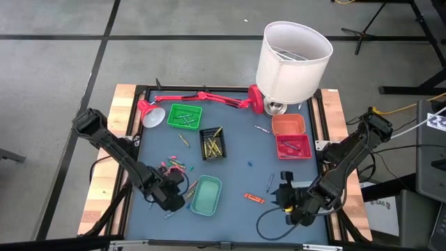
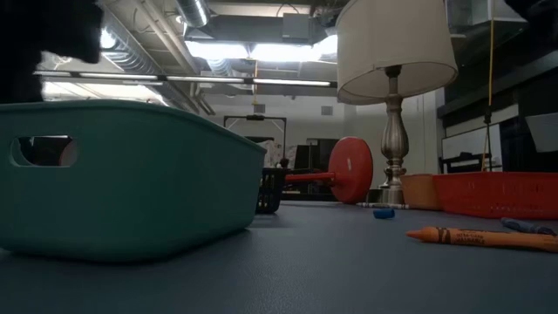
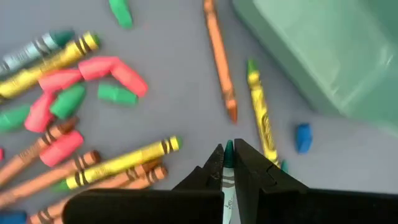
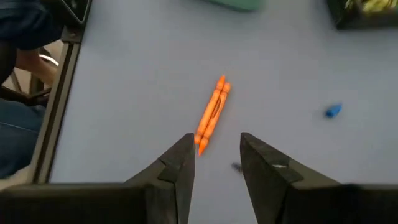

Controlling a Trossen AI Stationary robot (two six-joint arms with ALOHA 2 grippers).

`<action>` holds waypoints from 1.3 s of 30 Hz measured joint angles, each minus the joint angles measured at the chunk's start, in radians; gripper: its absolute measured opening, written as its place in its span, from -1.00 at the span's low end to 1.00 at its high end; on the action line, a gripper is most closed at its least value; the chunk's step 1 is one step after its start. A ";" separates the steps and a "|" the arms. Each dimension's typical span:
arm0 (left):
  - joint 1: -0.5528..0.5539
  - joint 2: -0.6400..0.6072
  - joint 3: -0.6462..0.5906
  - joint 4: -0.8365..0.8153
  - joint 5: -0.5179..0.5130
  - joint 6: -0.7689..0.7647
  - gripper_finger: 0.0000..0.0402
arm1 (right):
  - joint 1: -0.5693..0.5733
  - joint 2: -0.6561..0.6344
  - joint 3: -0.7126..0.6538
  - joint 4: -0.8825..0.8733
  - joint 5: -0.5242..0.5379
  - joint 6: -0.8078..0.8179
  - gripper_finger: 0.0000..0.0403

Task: Sort crayons
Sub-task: Put the blue green crayon into the green bin

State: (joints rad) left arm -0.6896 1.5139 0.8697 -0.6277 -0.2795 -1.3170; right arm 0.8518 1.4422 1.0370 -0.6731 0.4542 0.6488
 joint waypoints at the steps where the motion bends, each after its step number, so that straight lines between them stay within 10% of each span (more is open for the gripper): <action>1: 0.017 -0.010 0.000 -0.001 0.000 0.015 -1.00 | -0.006 0.000 0.000 0.007 0.004 -0.007 -0.37; 29: 0.837 -0.256 0.001 0.165 -0.252 1.091 -1.00 | -0.369 0.000 0.000 0.028 -0.001 -0.186 -0.37; 39: 1.039 -0.256 0.002 0.220 -0.256 1.223 -1.00 | -0.529 0.000 0.000 0.029 -0.002 -0.186 -0.37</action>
State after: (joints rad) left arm 0.3498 1.2583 0.8715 -0.4076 -0.5354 -0.0939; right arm 0.3228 1.4422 1.0370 -0.6445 0.4526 0.4625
